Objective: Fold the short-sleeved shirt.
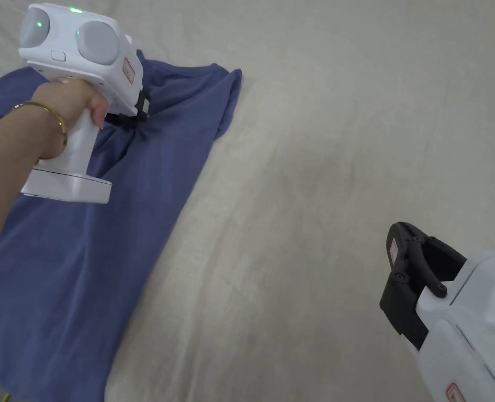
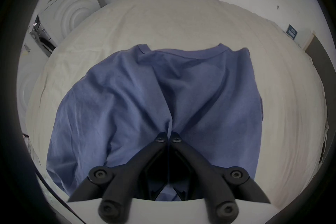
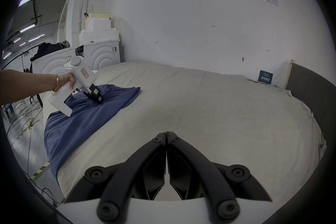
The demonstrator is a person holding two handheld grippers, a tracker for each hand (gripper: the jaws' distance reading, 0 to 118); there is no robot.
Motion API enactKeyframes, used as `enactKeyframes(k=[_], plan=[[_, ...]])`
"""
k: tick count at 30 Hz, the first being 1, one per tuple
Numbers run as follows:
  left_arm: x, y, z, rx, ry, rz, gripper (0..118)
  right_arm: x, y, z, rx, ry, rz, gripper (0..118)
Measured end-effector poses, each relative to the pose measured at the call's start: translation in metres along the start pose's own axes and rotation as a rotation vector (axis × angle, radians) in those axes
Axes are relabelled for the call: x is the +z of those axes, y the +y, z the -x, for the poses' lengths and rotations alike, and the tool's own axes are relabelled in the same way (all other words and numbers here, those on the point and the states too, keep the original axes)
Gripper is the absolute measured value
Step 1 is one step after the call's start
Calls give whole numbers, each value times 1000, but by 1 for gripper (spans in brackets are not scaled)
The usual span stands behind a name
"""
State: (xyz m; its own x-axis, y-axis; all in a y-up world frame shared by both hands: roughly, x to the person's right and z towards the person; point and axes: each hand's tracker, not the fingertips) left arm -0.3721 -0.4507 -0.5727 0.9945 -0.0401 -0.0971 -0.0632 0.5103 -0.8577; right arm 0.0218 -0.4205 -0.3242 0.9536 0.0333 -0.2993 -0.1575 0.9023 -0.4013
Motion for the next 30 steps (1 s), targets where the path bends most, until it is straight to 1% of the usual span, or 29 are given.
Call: enactKeyframes(k=[4,10,13,16,19,21,22,26,29,30], plan=[[35,-14,0,41,17,-128,0,18,7,-3,-13,-8,-29,0],[106,-37,2,88,1,-231,0,61,18,-8,-30,-29,-81,0],[148,-45,4,102,9,-282,0,88,23,-11,-32,-43,-119,0],[196,-52,6,167,-7,-357,0,114,26,-15,-36,-53,-155,0],[248,-61,11,207,-2,-441,0,139,25,-19,-20,-60,-183,0],[282,-67,16,229,-25,-482,0,154,24,-22,-13,-58,-198,0],[295,-69,18,233,-32,-502,0,161,23,-24,-9,-59,-204,0],[361,-70,13,197,19,-599,0,185,20,-33,-15,-76,-241,0],[404,-63,5,195,-5,-672,0,200,20,-42,-24,-95,-260,0],[422,-68,-8,181,-5,-704,0,205,20,-45,-28,-107,-271,0]])
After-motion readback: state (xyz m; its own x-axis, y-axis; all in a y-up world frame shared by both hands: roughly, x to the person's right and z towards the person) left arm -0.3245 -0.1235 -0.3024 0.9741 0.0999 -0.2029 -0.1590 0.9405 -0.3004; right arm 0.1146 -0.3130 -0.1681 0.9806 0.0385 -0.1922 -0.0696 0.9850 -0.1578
